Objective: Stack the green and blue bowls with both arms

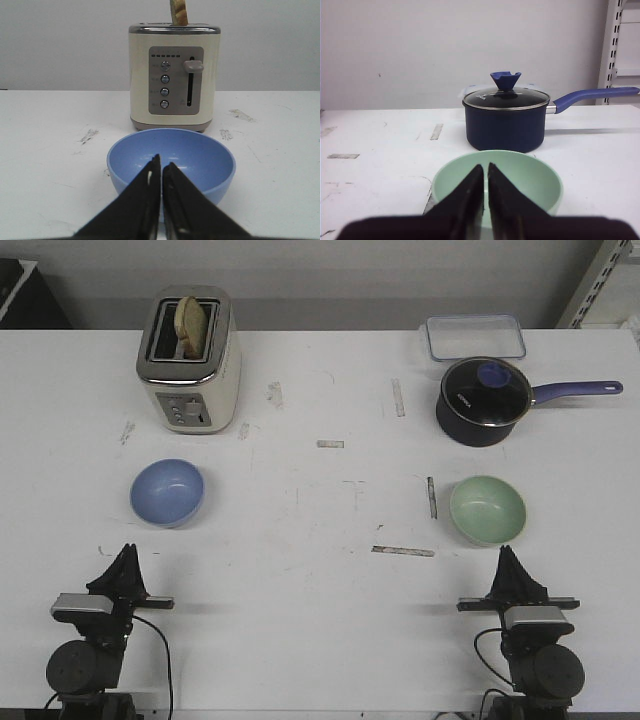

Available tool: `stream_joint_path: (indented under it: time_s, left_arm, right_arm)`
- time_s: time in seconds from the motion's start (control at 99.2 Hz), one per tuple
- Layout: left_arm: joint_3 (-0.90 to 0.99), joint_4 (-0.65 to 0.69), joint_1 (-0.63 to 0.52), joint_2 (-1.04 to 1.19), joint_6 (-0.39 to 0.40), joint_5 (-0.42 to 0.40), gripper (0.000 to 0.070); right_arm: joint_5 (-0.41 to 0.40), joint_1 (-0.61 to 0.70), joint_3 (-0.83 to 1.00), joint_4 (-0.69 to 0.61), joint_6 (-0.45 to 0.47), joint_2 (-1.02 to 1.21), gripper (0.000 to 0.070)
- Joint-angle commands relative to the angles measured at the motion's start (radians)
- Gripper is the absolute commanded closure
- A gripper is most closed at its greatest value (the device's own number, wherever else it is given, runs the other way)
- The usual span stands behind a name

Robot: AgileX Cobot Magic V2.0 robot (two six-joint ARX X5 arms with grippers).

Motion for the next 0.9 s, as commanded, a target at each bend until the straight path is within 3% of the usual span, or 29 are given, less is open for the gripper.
stream_joint_path:
  time_s: [0.0, 0.494, 0.645, 0.887]
  left_arm:
    - [-0.022, 0.012, 0.002, -0.002, 0.001, -0.002, 0.0699]
    - [-0.022, 0.012, 0.002, -0.002, 0.001, -0.002, 0.0699]
    - [-0.022, 0.012, 0.002, -0.002, 0.001, -0.002, 0.0699]
    - [-0.022, 0.012, 0.002, -0.002, 0.001, -0.002, 0.0699]
  right_arm:
    - [0.000, 0.002, -0.002, 0.010, 0.003, 0.000, 0.0698]
    - [0.000, 0.001, 0.021, 0.009, 0.076, 0.000, 0.0698]
    - [0.001, 0.001, 0.111, -0.023, -0.021, 0.010, 0.0698]
    - [0.057, 0.001, 0.382, -0.248, -0.108, 0.188, 0.0698]
